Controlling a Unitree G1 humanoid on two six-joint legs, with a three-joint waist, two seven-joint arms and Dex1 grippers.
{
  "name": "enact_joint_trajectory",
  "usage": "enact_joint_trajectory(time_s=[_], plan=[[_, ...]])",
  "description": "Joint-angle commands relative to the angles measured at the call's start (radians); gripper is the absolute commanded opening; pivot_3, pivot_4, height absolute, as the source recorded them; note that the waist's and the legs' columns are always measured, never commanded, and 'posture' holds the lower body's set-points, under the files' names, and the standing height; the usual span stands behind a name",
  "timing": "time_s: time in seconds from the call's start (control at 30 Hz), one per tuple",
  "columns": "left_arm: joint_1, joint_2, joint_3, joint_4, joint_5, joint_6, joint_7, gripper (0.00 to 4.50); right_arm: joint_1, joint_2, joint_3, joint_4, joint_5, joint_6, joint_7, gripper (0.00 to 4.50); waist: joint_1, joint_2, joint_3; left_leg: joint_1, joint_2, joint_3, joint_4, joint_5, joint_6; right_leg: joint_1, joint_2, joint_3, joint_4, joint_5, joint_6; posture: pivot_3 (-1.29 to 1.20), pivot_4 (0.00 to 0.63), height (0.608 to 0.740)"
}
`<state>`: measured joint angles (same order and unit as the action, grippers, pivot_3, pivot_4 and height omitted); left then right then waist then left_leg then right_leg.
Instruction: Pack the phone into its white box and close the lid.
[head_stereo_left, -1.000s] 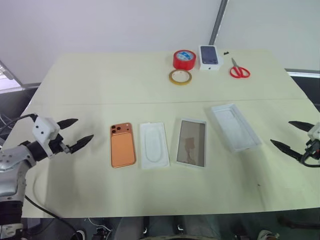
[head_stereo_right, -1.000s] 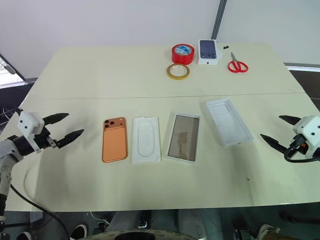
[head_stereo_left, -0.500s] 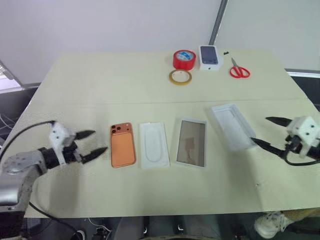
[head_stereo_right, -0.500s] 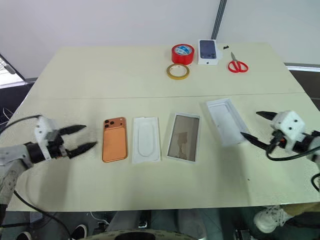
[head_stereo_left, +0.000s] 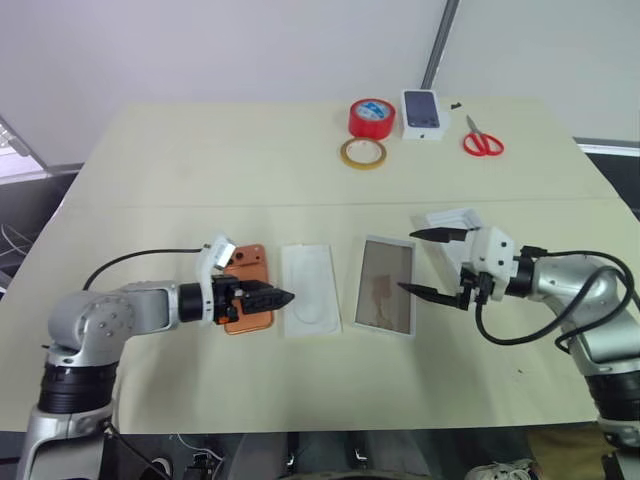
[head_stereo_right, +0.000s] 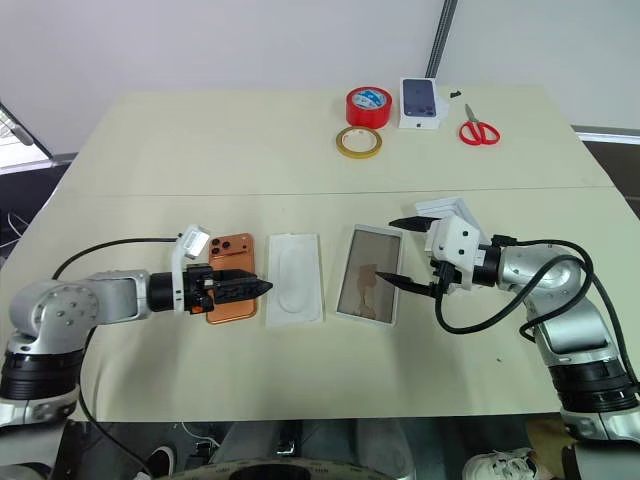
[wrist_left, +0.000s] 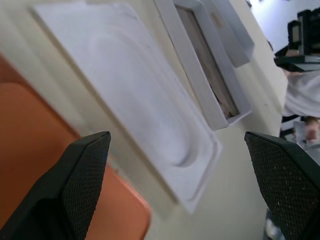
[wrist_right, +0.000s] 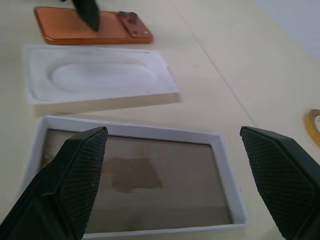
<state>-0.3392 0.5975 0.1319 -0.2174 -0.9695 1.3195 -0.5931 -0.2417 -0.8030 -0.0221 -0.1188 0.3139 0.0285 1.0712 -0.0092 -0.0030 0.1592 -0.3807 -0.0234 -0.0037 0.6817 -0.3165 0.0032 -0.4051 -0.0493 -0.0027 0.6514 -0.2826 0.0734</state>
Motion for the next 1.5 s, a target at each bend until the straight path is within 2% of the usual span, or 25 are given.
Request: enact_joint_trajectory(time_s=[0.03, 0.43, 0.5, 0.57, 0.63, 0.67, 0.77, 0.87, 1.07, 1.17, 1.33, 1.5], plan=[[-0.059, -0.030, -0.028, 0.002, 0.025, 0.029, 0.057, 4.50, 0.015, 0.015, -0.012, -0.001, -0.019, -0.040, -0.014, 4.44, 0.000, 0.000, 0.000, 0.000, 0.000, 0.000, 0.000, 0.000, 0.000, 0.000, 0.000, 0.000, 0.000, 0.000, 0.000, 0.00, 0.150, 0.740], [-0.111, -0.111, -0.063, 0.083, 0.040, 0.132, 0.082, 4.50, 0.020, 0.048, -0.021, -0.037, -0.037, -0.040, -0.086, 4.44, -0.002, 0.000, 0.000, 0.000, 0.000, 0.000, 0.000, 0.002, -0.003, 0.000, 0.001, 0.000, 0.001, 0.000, 0.000, 0.00, 0.150, 0.740], [-0.119, -0.117, -0.062, 0.107, 0.051, 0.144, 0.097, 3.97, 0.030, 0.044, -0.028, -0.037, -0.036, -0.044, -0.093, 4.50, -0.002, 0.000, 0.000, 0.000, 0.000, 0.000, 0.000, 0.002, -0.003, 0.000, 0.001, 0.000, 0.001, 0.000, 0.000, 0.00, 0.150, 0.740], [-0.127, -0.125, -0.057, 0.129, 0.060, 0.154, 0.106, 3.23, 0.036, 0.042, -0.033, -0.037, -0.034, -0.046, -0.098, 4.50, -0.001, 0.000, 0.000, 0.000, 0.000, 0.000, 0.000, 0.002, -0.003, 0.000, 0.001, 0.000, 0.001, 0.000, 0.000, 0.00, 0.150, 0.740], [-0.130, -0.131, -0.052, 0.140, 0.066, 0.164, 0.111, 2.10, 0.040, 0.041, -0.035, -0.035, -0.033, -0.048, -0.100, 4.50, -0.001, 0.000, 0.000, 0.000, 0.000, 0.000, 0.000, 0.002, -0.003, 0.000, 0.001, 0.000, 0.001, 0.000, 0.000, 0.00, 0.150, 0.740], [-0.131, -0.131, -0.052, 0.142, 0.068, 0.169, 0.110, 1.73, 0.042, 0.040, -0.036, -0.031, -0.035, -0.051, -0.102, 4.50, -0.001, 0.000, 0.000, 0.000, 0.000, -0.001, 0.000, 0.002, -0.003, 0.000, 0.001, 0.000, 0.001, 0.000, 0.000, 0.00, 0.150, 0.740], [-0.135, -0.141, -0.037, 0.150, 0.072, 0.184, 0.116, 0.13, 0.042, 0.041, -0.034, -0.027, -0.039, -0.058, -0.107, 4.50, 0.000, 0.000, 0.000, 0.000, 0.000, -0.001, 0.000, 0.002, -0.003, 0.000, 0.001, 0.000, 0.001, 0.000, 0.000, 0.00, 0.150, 0.740], [-0.139, -0.158, -0.008, 0.162, 0.071, 0.207, 0.126, 0.05, 0.039, 0.046, -0.027, -0.031, -0.036, -0.057, -0.112, 4.50, 0.000, 0.000, 0.000, 0.000, 0.000, -0.001, 0.000, 0.002, -0.003, 0.000, 0.001, 0.000, 0.001, 0.000, 0.000, 0.00, 0.150, 0.740], [-0.189, -0.244, 0.156, 0.206, 0.035, 0.277, 0.164, 0.05, 0.053, 0.038, -0.021, -0.059, 0.025, -0.004, -0.073, 4.50, 0.000, 0.000, 0.000, 0.000, 0.000, -0.001, 0.000, 0.002, -0.003, 0.000, 0.001, 0.000, 0.001, 0.000, 0.000, 0.00, 0.150, 0.740], [-0.206, -0.246, 0.188, 0.217, 0.062, 0.278, 0.188, 0.05, 0.095, 0.037, 0.027, -0.131, 0.053, 0.035, -0.031, 4.50, 0.001, 0.000, 0.000, 0.000, 0.000, -0.001, 0.000, 0.002, -0.004, 0.000, 0.001, 0.000, 0.001, 0.000, 0.000, 0.00, 0.150, 0.740], [-0.216, -0.244, 0.223, 0.244, 0.034, 0.295, 0.206, 0.05, 0.168, 0.011, 0.107, -0.214, 0.026, 0.067, 0.034, 4.50, 0.001, 0.000, 0.000, 0.000, 0.000, -0.001, 0.000, 0.002, -0.004, -0.001, 0.001, 0.000, 0.001, 0.000, 0.000, 0.00, 0.150, 0.740], [-0.222, -0.270, 0.249, 0.217, 0.034, 0.293, 0.223, 0.05, 0.185, -0.019, 0.179, -0.185, -0.065, 0.046, 0.070, 4.50, 0.002, -0.001, 0.000, 0.000, 0.000, -0.001, 0.000, 0.003, -0.005, 0.000, 0.001, 0.000, 0.001, 0.000, 0.000, 0.00, 0.150, 0.740]])
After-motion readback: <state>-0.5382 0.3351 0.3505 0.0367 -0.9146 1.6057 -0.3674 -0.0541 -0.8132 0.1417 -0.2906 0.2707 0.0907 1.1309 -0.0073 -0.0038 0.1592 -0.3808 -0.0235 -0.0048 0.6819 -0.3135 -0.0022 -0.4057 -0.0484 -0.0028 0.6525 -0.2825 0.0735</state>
